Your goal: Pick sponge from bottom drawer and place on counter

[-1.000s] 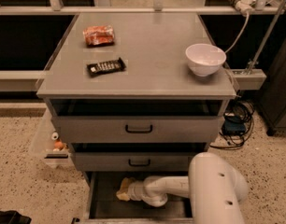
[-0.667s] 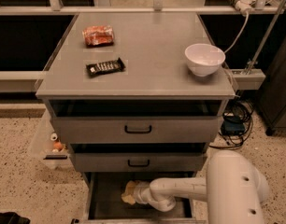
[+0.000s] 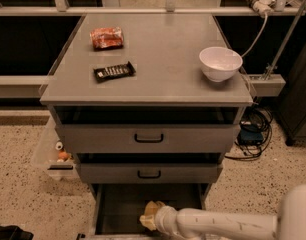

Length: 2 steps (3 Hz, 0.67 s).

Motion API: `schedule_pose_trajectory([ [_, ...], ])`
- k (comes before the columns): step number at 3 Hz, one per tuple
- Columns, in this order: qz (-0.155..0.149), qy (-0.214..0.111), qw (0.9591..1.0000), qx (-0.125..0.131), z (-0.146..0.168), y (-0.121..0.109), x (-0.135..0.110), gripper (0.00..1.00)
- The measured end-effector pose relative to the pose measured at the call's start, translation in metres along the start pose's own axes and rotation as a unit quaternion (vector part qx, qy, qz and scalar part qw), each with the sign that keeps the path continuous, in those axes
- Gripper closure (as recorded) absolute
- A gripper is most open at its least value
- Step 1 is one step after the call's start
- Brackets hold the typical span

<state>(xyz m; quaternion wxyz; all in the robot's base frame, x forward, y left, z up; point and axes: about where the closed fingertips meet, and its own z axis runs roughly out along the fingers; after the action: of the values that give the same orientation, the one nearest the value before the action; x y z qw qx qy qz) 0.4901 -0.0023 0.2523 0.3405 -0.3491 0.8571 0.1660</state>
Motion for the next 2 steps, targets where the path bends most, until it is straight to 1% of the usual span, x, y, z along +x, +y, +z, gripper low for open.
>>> schedule_pose_trajectory([
  [1,-0.009,-0.049,0.9987,0.015,-0.055,0.005,-0.012,1.0],
  [2,0.008,-0.052,0.9981,0.033,-0.07,-0.008,-0.001,1.0],
])
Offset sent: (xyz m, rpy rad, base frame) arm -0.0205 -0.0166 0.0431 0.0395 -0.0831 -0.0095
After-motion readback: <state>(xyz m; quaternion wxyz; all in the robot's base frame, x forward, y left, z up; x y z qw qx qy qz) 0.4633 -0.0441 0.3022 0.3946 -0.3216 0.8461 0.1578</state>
